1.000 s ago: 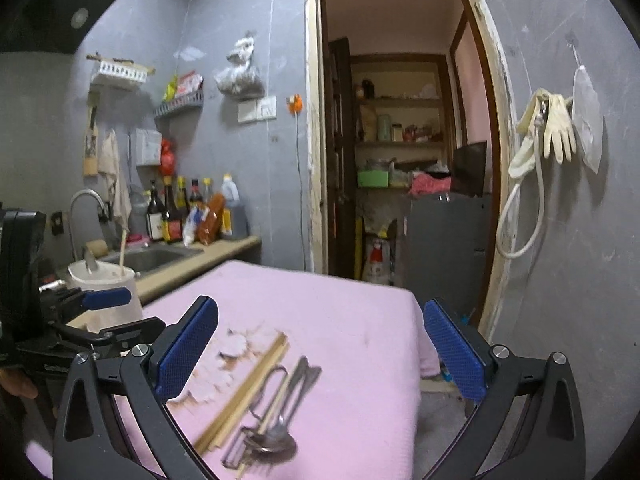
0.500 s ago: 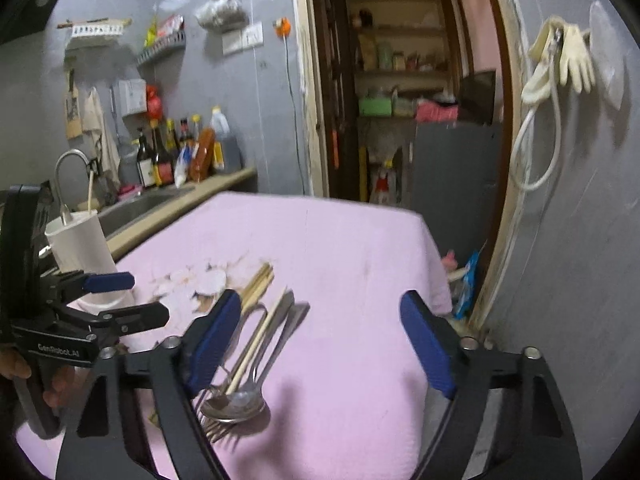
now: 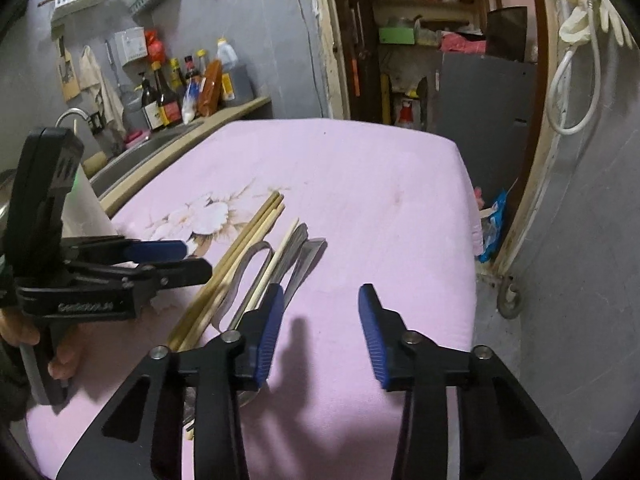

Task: Organize utensils
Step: 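Move both tools back down to the remaining utensils, then grasp a wooden chopstick with the left tool while the right tool grasps a metal spoon and fork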

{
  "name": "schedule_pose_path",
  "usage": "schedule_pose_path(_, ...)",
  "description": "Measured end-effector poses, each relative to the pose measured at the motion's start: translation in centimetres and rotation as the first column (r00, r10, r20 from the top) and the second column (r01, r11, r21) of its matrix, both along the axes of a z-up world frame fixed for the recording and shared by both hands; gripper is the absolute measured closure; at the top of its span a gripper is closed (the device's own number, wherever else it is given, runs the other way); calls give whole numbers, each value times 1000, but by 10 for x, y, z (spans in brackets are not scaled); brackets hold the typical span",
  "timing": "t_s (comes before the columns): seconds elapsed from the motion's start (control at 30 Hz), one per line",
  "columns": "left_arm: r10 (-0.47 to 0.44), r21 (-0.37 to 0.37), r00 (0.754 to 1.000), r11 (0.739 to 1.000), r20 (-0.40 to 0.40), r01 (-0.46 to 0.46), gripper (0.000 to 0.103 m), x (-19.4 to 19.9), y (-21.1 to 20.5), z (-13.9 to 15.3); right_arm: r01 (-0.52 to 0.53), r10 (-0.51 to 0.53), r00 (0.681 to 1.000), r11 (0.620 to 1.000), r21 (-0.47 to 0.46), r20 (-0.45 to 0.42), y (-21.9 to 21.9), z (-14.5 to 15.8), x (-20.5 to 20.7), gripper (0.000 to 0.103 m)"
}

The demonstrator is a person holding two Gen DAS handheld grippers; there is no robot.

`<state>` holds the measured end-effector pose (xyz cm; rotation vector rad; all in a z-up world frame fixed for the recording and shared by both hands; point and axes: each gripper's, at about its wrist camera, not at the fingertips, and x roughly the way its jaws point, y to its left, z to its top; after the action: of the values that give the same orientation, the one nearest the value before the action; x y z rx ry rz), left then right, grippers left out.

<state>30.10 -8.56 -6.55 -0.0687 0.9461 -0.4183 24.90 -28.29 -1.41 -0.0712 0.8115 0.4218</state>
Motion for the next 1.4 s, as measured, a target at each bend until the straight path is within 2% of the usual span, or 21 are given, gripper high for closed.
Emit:
schedule_pose_path(0.07,-7,-9,1000,1000,-26,7,78,6,1,-5,-6,6,1000,1000,7,-14,0,-1,3,70)
schedule_pose_path(0.17,3,-25,999,1000,-39,-4,80,12,4,-6,-15,15,999,1000,19,-37,-1,-4,7,70)
schedule_pose_path(0.4,19,-60,999,998,-50,-22,92,14,9,-5,-18,20,997,999,27,-81,-4,-10,17,70)
schedule_pose_path(0.53,32,-63,999,997,-43,-34,94,14,5,-2,-22,24,996,1000,23,-81,-4,-10,18,70)
schedule_pose_path(0.6,41,-67,998,997,-42,-44,99,14,8,-1,-22,23,996,1000,22,-82,-4,-10,19,70)
schedule_pose_path(0.7,52,-62,998,997,-40,-54,100,11,11,-1,-21,23,996,1000,20,-82,-3,-10,19,70)
schedule_pose_path(0.83,50,20,999,999,-1,-50,100,4,3,3,-20,20,997,1000,2,-78,-1,-11,18,70)
schedule_pose_path(1.03,49,70,999,996,-11,-48,97,7,-5,-2,-30,28,996,999,-23,-81,5,-11,21,70)
schedule_pose_path(1.13,52,73,998,996,-48,-48,95,13,-10,-6,-29,27,996,999,-28,-83,9,-11,21,70)
schedule_pose_path(1.23,42,100,999,994,-33,-38,95,13,-14,-6,-37,34,996,999,-38,-83,11,-11,20,70)
schedule_pose_path(1.4,66,79,997,995,-40,-63,97,9,-7,-7,-61,56,994,996,-59,-91,17,-13,22,70)
